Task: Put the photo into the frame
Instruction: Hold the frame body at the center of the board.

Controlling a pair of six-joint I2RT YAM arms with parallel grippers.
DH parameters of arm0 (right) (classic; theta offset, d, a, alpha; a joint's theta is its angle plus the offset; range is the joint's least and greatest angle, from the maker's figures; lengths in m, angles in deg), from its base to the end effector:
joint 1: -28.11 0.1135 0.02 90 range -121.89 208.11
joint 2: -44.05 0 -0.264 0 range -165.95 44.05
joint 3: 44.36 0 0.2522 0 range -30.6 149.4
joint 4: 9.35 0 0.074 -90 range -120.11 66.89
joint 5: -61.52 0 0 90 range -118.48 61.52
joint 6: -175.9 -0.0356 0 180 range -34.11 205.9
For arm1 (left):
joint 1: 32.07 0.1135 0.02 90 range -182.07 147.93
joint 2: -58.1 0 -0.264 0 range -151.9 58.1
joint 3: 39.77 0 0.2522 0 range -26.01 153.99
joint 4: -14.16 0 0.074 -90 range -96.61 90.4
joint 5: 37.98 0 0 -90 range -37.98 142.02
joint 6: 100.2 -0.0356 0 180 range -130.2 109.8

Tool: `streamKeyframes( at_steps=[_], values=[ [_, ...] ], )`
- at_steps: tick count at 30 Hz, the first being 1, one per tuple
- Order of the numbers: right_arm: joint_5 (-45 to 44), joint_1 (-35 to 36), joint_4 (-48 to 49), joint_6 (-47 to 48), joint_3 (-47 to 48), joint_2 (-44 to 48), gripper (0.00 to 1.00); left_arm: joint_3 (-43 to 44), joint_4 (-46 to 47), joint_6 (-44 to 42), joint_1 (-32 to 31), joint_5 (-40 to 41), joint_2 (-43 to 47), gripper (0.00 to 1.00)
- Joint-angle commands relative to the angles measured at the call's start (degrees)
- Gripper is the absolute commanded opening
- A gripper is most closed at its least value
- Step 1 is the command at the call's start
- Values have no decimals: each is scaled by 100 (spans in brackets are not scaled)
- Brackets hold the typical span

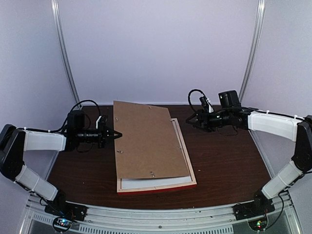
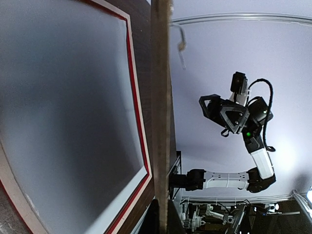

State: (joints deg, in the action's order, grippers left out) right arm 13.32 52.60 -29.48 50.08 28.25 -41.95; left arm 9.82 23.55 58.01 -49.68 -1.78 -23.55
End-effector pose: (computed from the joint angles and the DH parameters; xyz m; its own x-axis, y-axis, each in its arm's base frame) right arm 0.2912 0.1587 0.2629 -0.8843 0.0766 -0.4606 -0.3665 0.4973 0.7864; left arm 0.2611 -0.1130 0.2042 -0.9613 -0.2702 -0.0537 -0.0113 0.2336 -0.9723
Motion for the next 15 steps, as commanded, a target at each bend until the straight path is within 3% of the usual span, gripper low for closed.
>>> streamKeyframes(
  at_steps=[1, 15],
  values=[
    [-646, 205, -1454, 1071, 228, 25, 64, -63, 290, -218, 38, -36, 200, 0],
    [-643, 530, -1885, 1630, 574, -668, 65, -278, 1154, 376, 29, -118, -153, 0]
  ],
)
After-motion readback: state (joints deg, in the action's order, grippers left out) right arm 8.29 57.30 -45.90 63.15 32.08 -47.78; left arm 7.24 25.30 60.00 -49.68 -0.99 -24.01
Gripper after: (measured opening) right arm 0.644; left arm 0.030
